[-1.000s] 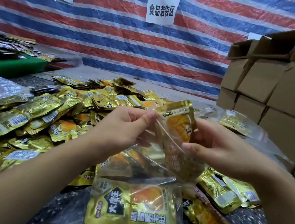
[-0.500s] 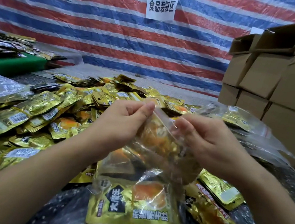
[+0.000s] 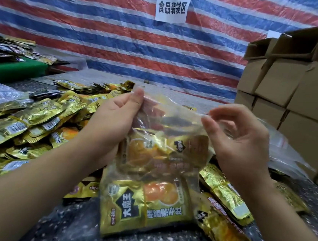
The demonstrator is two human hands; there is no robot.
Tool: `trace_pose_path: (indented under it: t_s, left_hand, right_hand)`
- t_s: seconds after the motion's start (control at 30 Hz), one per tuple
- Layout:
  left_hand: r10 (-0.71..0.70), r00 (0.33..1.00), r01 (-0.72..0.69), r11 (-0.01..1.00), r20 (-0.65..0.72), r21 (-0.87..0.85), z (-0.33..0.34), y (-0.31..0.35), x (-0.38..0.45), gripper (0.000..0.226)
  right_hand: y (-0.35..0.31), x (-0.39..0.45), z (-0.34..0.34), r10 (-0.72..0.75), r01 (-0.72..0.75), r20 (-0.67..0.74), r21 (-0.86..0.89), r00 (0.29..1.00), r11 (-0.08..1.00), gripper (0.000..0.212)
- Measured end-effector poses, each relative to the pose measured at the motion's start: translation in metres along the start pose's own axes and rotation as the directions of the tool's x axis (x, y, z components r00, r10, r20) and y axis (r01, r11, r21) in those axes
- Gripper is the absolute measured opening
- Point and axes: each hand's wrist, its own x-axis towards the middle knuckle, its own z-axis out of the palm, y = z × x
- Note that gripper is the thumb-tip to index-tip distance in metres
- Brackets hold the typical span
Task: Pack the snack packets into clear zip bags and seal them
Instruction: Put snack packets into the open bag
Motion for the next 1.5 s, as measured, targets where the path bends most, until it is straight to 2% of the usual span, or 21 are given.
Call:
trace_pose_path:
  t_s: [0.07,0.13,0.17,0.23,0.4,0.43,0.47,0.5,0.53,0.6,0.7,0.73,0.8,0.9,0.97,1.03,1.1,1.2,1.33,1.43,1.5]
  left_hand:
    - [-0.011,1.0,0.01,0.999,-0.017,-0.044,-0.001,0.004,0.002,0.038]
    - [-0.011,1.0,0.009,0.998,-0.029,-0.057,-0.003,0.005,0.004,0.04]
    - [-0.009,0.999,0.007,0.999,-0.039,-0.051,-0.003,0.005,0.005,0.042]
    - [-0.003,0.998,0.003,1.0,-0.06,-0.002,-0.005,0.003,0.006,0.042]
    - [-0.086,0.996,0.088,0.986,-0.026,0.143,-0.01,-0.003,0.01,0.05]
    - [-0.124,0.992,0.121,0.975,0.004,0.189,-0.012,-0.006,0.01,0.055]
    - [-0.174,0.984,0.16,0.957,0.04,0.241,-0.012,-0.008,0.009,0.059]
    - [-0.238,0.969,0.21,0.938,0.072,0.275,-0.012,-0.012,0.008,0.06]
    - [-0.298,0.951,0.264,0.924,0.088,0.277,-0.011,-0.015,0.007,0.061]
    - [-0.346,0.936,0.326,0.919,0.058,0.222,-0.01,-0.019,0.005,0.054]
    - [-0.271,0.963,0.266,0.948,0.003,0.172,-0.01,-0.022,0.007,0.025]
    - [-0.236,0.972,0.233,0.961,-0.003,0.15,-0.009,-0.022,0.007,0.022]
    - [-0.185,0.982,0.187,0.977,-0.031,0.098,-0.007,-0.022,0.006,0.029]
    - [-0.156,0.984,0.157,0.988,-0.09,-0.002,-0.005,-0.019,0.006,0.026]
    - [-0.135,0.981,0.135,0.991,-0.137,-0.006,-0.006,-0.017,0.007,0.023]
    - [-0.109,0.98,0.114,0.993,-0.168,0.023,-0.007,-0.017,0.009,0.02]
    - [-0.096,0.982,0.111,0.99,-0.16,0.084,-0.01,-0.018,0.01,0.019]
    - [-0.189,0.977,0.201,0.969,-0.096,0.142,-0.015,-0.02,0.011,0.029]
    - [-0.29,0.955,0.296,0.945,-0.062,0.141,-0.015,-0.017,0.01,0.034]
    - [-0.2,0.978,0.204,0.974,-0.05,0.094,-0.009,-0.015,0.007,0.036]
    - [-0.118,0.991,0.124,0.987,-0.065,0.106,-0.006,-0.014,0.004,0.037]
  right_hand:
    - [0.001,0.002,0.001,0.298,-0.297,0.017,0.168,0.954,0.94,0.032]
    - [0.001,0.003,0.002,0.533,-0.594,0.261,0.33,0.805,0.734,0.046]
    - [0.0,0.002,0.003,0.545,-0.669,0.391,0.362,0.741,0.649,0.046]
    - [-0.001,-0.001,0.005,0.487,-0.677,0.479,0.412,0.73,0.61,0.033]
    - [0.0,0.002,0.003,0.502,-0.66,0.435,0.567,0.748,0.492,0.022]
    - [0.002,0.001,0.004,0.522,-0.649,0.391,0.541,0.758,0.536,0.023]
    - [0.004,-0.001,0.005,0.525,-0.605,0.303,0.446,0.796,0.66,0.025]
    - [0.007,-0.004,0.006,0.469,-0.506,0.193,0.283,0.862,0.814,0.026]
    - [0.01,-0.006,0.007,0.374,-0.387,0.12,0.114,0.92,0.915,0.026]
    - [0.014,-0.007,0.008,0.246,-0.243,0.067,-0.044,0.967,0.969,0.026]
    - [0.016,-0.006,0.005,0.213,-0.21,0.037,-0.071,0.976,0.975,0.027]
    - [0.014,-0.006,0.005,0.235,-0.232,0.044,-0.059,0.971,0.971,0.027]
    - [0.009,-0.004,0.004,0.371,-0.374,0.081,0.016,0.925,0.927,0.027]
    - [0.006,-0.001,0.003,0.625,-0.644,0.299,-0.044,0.721,0.764,0.041]
    - [0.005,-0.003,0.003,0.669,-0.694,0.431,-0.128,0.605,0.709,0.047]
    - [0.005,-0.005,0.003,0.644,-0.658,0.476,-0.167,0.599,0.735,0.047]
    - [0.006,-0.005,0.002,0.58,-0.6,0.489,-0.135,0.652,0.788,0.045]
    - [0.006,-0.004,0.0,0.529,-0.604,0.513,-0.025,0.676,0.796,0.037]
    - [0.003,-0.003,-0.009,0.481,-0.64,0.646,0.016,0.593,0.769,0.026]
    - [0.002,0.0,-0.018,0.496,-0.59,0.68,-0.114,0.541,0.8,0.026]
    - [0.001,0.001,-0.019,0.519,-0.536,0.668,-0.208,0.534,0.819,0.032]
